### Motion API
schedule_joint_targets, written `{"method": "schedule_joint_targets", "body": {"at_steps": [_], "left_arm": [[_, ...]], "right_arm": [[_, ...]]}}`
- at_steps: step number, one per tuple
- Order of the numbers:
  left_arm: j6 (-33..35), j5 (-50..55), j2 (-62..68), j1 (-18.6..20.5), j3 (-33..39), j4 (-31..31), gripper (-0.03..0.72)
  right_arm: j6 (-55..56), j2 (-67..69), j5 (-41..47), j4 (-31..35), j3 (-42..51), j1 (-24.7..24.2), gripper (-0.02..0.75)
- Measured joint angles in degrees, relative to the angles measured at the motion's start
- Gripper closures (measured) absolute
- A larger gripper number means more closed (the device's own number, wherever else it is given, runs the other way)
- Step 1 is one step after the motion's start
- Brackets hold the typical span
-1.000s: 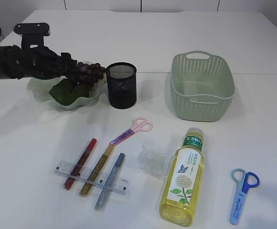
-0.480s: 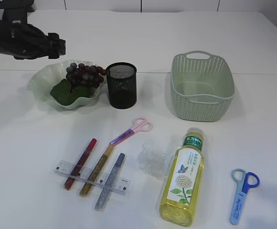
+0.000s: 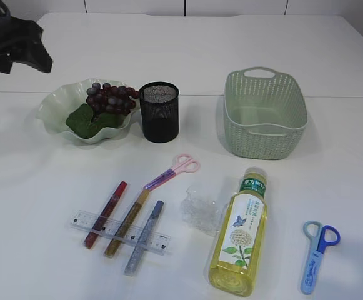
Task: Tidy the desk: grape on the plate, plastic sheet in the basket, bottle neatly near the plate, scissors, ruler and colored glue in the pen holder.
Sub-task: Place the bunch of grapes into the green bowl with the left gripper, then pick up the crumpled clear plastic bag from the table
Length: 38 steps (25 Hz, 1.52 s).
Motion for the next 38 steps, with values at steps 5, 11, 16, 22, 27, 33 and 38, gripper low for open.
{"method": "schedule_joint_targets", "body": {"at_steps": [5,11,16,22,27,33,38], "left_arm": [[0.00,13.53,-8.37,-1.54,0.00,3.28,0.141],[-2.14,23.66,-17.39,-5.79,0.00,12.28,0.141],[-7.08,30.60,-21.84,-6.18,0.00,12.31,0.140],[-7.78,31.18,-25.45,-6.18,0.00,8.42,0.141],[-7.91,31.28,-27.10,-6.18,0.00,5.75,0.142],[-7.91,31.47,-30.19,-6.18,0.00,5.35,0.171],[-7.91,31.74,-31.71,-6.18,-0.04,5.25,0.176]], "right_arm": [[-2.21,0.00,-1.89,5.74,0.00,0.00,0.207],[-9.57,0.51,0.30,7.60,0.00,0.00,0.207],[-11.17,4.37,0.93,9.50,-0.59,0.00,0.207],[-13.48,11.77,0.93,9.97,-7.48,0.00,0.207],[-17.76,17.60,0.52,16.21,-11.80,0.00,0.207],[-22.57,22.23,-0.57,16.23,-13.10,0.12,0.207],[-18.79,29.63,0.35,5.76,-18.59,5.54,0.207]]}}
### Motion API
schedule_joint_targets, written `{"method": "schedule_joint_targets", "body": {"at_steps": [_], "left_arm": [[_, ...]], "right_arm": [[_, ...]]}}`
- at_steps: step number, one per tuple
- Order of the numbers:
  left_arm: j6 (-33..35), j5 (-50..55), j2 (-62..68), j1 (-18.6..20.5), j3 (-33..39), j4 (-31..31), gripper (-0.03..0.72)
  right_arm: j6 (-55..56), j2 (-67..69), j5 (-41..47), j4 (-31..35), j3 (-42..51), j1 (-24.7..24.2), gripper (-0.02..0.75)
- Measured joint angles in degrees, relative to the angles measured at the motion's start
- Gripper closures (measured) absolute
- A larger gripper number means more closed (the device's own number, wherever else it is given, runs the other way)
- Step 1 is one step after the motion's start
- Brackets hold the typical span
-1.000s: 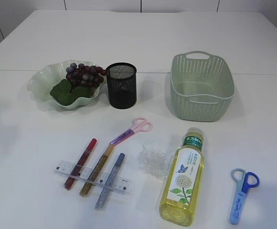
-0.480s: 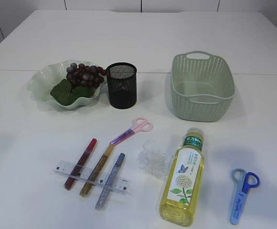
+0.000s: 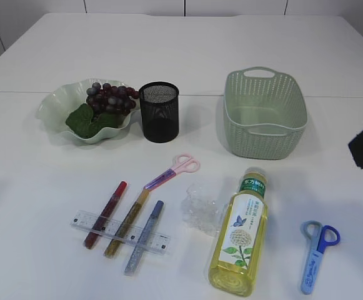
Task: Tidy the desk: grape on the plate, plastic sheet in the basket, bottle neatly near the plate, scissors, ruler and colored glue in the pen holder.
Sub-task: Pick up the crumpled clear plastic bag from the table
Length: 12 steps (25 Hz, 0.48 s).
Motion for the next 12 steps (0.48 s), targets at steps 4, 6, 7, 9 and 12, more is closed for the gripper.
{"method": "schedule_joint_targets", "body": {"at_steps": [4,6,7,9,12], "left_arm": [[0.00,0.00,-0.36,0.00,0.00,0.00,0.177],[0.00,0.00,-0.36,0.00,0.00,0.00,0.177],[0.00,0.00,-0.36,0.00,0.00,0.00,0.178],[0.00,0.00,-0.36,0.00,0.00,0.00,0.179],[0.00,0.00,-0.36,0.00,0.00,0.00,0.179]], "right_arm": [[9.40,5.96,0.12,-9.22,-6.97,10.89,0.207],[14.54,9.86,0.20,-14.47,-9.83,15.52,0.207],[16.57,12.38,0.20,-16.76,-11.50,18.36,0.207],[19.09,17.45,0.20,-20.20,-13.88,22.13,0.207],[20.48,25.30,0.20,-22.64,-18.59,25.67,0.207]]}}
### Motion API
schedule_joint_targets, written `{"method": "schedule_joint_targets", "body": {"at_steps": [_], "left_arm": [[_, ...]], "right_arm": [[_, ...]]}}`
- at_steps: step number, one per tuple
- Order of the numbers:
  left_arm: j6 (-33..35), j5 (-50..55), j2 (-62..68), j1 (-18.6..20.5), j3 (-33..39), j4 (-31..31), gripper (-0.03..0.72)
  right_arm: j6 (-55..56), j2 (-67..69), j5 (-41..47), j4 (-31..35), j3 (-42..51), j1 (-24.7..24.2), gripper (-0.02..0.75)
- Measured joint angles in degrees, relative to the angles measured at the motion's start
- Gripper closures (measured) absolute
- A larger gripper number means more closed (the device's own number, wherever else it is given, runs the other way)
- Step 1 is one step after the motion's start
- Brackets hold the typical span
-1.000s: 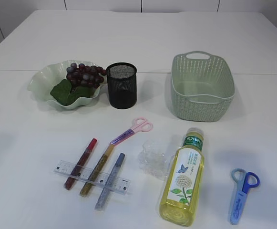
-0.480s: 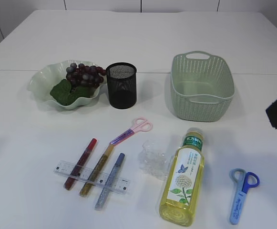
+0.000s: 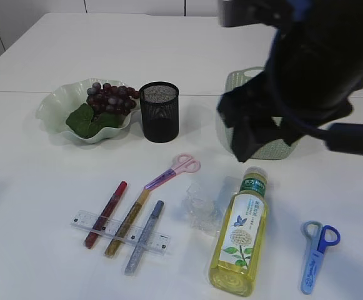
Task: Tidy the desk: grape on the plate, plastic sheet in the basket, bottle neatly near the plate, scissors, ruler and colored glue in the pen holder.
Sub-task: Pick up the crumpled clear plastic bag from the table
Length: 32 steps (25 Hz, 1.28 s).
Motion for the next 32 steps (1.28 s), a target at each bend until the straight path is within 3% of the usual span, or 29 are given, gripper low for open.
{"method": "schedule_joint_targets", "body": {"at_steps": [8,32], "left_arm": [[0.00,0.13,0.00,0.00,0.00,0.24,0.179],[0.00,0.13,-0.13,0.00,0.00,0.24,0.181]], "right_arm": [[0.14,13.93,-0.11,-0.67,-8.78,0.69,0.207],[0.21,29.98,-2.39,-0.67,-12.02,0.69,0.204]]}}
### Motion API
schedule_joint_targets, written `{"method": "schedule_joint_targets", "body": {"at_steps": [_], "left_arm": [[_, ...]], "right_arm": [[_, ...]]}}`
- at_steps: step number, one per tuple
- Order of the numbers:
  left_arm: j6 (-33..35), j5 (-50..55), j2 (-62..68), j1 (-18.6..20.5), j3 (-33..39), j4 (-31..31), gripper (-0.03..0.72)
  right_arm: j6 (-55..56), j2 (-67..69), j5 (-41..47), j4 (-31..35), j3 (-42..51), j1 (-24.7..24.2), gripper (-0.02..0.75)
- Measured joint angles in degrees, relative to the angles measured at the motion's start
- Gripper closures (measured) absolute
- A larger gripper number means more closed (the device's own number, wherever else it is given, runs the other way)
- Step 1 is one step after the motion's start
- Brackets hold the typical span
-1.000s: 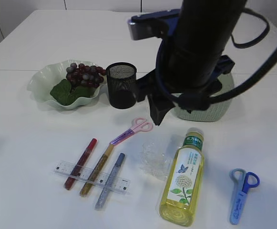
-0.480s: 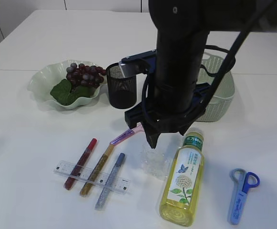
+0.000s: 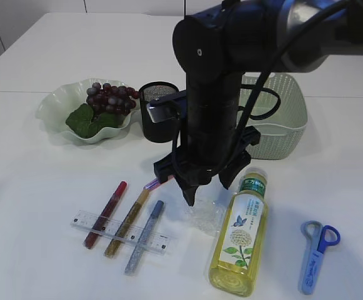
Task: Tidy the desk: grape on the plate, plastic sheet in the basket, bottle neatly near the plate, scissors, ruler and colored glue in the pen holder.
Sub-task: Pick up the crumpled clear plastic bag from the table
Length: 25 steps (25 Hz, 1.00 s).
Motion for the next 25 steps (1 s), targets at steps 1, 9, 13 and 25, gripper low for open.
{"method": "schedule_joint_targets", "body": {"at_steps": [1,9,13,25], "left_arm": [[0.00,0.00,0.00,0.00,0.00,0.00,0.181],[0.00,0.00,0.00,0.00,0.00,1.09,0.181],[0.00,0.00,0.00,0.00,0.00,2.94,0.181],[0.00,0.00,0.00,0.00,0.00,2.94,0.183]], "right_arm": [[0.00,0.37,-0.26,0.00,0.00,0.00,0.204],[0.00,3.09,-2.59,0.00,-0.72,0.00,0.204],[0.00,4.32,-3.41,0.00,-0.72,0.00,0.204],[0.00,6.33,-6.14,-1.39,-0.72,0.00,0.206]]}}
